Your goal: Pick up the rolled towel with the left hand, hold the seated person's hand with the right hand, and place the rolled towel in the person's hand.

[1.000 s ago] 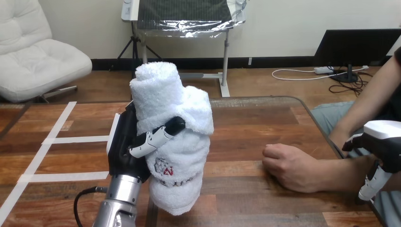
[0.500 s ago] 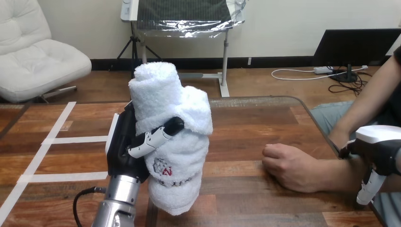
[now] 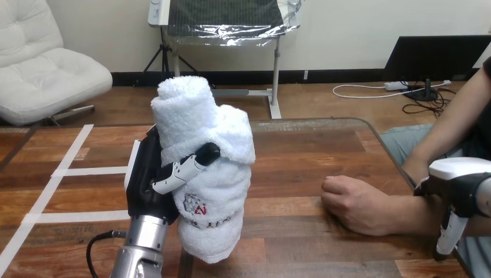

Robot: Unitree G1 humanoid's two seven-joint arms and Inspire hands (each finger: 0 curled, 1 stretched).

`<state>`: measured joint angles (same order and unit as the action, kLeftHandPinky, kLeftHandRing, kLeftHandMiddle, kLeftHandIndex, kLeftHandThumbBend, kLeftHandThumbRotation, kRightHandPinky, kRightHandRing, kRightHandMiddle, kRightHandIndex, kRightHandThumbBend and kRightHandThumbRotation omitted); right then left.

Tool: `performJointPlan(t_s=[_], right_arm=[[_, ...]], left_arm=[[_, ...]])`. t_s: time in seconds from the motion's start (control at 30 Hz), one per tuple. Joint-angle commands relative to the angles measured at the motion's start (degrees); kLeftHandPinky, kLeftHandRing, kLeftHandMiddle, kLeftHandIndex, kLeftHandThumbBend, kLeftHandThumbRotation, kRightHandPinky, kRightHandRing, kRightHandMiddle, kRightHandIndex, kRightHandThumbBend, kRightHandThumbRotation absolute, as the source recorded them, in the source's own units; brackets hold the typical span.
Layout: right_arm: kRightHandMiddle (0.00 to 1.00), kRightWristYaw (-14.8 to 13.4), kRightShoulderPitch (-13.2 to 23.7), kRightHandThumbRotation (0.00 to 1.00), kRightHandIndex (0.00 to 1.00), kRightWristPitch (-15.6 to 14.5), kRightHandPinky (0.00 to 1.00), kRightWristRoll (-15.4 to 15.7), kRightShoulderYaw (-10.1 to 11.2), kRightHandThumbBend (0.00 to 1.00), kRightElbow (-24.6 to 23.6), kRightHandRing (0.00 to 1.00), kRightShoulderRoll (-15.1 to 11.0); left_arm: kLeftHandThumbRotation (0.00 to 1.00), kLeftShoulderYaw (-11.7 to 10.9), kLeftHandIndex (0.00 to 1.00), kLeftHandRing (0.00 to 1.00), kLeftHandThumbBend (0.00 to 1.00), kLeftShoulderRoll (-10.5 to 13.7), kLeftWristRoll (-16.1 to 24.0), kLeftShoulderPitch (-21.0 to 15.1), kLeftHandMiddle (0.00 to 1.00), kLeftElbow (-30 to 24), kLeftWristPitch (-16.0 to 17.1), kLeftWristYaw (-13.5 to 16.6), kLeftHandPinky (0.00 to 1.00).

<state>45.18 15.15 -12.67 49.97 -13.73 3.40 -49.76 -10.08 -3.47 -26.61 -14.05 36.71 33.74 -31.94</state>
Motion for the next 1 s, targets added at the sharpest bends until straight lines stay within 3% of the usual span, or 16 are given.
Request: performJointPlan(t_s=[0.0,0.6,0.97], right_arm=[[0.91,-0.93,3.42,0.08,0.87,1.28,0.91,0.50,-1.73,0.77,2.17,0.92,0.53],[0.84,-4.91,3.28,0.06,0.84,3.45,0.82,-0.35,-3.13,0.76,5.06,0.81,1.63],[0.71,-7.99,3.03,0.02,0.79,5.17,0.72,-1.70,-3.15,0.75,7.34,0.68,2.22]], left_arm=[[0.11,-0.32,0.52,0.43,0.99,-0.96,-0.84,-2.55,0.48,-2.52,-0.29,-0.71,0.38],[0.11,-0.51,0.52,0.43,0.99,-0.70,-0.25,-2.12,0.48,-2.74,-0.19,-0.27,0.38],[0.12,-0.66,0.51,0.43,0.99,-0.61,-0.22,-1.92,0.47,-2.67,-0.06,-0.18,0.38]])
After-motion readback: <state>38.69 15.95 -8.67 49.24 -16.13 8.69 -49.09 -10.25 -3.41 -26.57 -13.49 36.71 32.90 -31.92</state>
